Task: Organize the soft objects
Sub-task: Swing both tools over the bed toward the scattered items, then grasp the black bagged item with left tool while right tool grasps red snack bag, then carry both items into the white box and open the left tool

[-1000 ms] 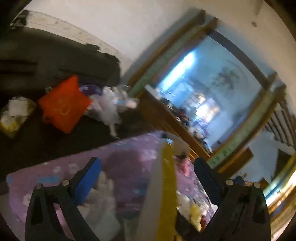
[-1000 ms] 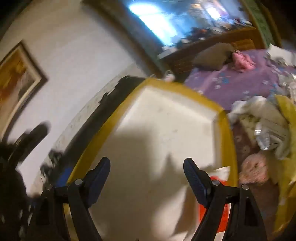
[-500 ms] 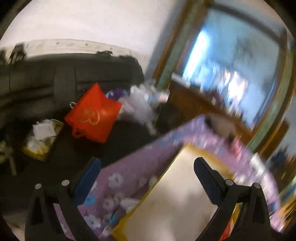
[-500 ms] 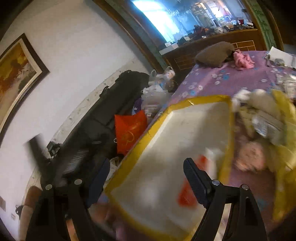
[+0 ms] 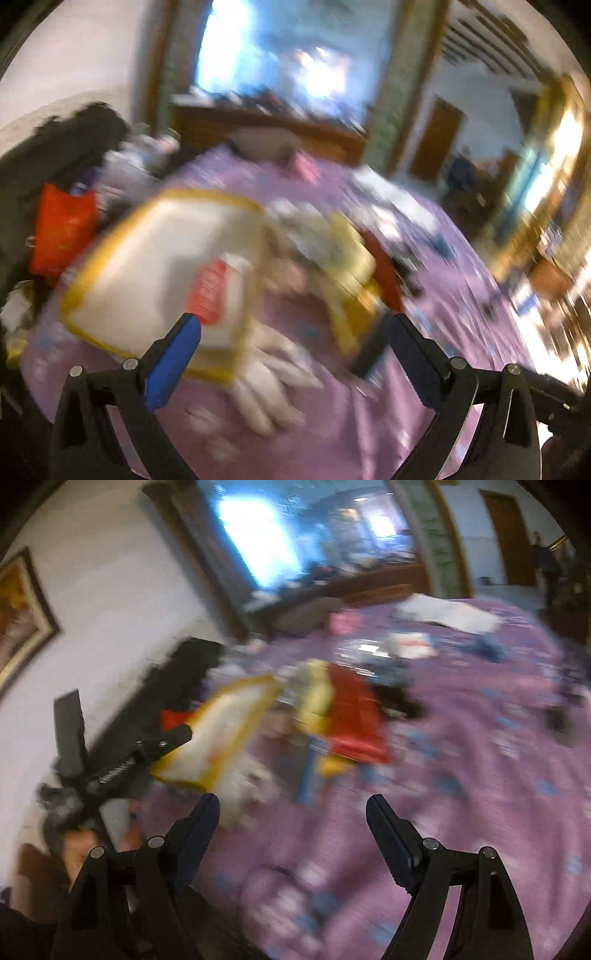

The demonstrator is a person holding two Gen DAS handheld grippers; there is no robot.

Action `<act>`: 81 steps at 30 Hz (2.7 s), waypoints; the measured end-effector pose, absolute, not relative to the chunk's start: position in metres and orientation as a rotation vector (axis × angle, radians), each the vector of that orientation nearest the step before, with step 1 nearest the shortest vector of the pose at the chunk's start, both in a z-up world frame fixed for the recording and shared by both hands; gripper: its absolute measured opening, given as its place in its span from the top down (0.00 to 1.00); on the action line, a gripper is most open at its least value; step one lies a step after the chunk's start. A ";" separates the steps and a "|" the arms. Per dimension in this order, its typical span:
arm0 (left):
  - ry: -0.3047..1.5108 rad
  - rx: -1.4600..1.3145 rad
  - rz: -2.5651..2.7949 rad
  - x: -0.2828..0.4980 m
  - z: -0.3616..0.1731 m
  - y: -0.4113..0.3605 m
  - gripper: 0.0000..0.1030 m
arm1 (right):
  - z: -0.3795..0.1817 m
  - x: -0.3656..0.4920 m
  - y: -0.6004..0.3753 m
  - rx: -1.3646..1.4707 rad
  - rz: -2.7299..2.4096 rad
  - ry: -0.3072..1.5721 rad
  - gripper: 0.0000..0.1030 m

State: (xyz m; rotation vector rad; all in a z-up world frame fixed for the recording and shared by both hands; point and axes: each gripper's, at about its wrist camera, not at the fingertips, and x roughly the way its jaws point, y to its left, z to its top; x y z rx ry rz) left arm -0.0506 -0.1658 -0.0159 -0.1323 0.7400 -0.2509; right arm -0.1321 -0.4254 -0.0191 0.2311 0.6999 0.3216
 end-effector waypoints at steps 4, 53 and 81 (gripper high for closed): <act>0.769 0.007 -0.291 -0.050 -0.036 -0.206 0.02 | -0.007 -0.179 -0.469 0.107 0.189 0.901 0.17; 0.895 0.137 -0.353 -0.003 -0.086 -0.265 0.20 | -0.055 0.028 -0.425 0.252 0.195 0.827 0.13; 0.894 -0.046 -0.443 -0.013 -0.061 -0.233 0.66 | -0.077 0.029 -0.433 0.510 0.263 0.880 0.59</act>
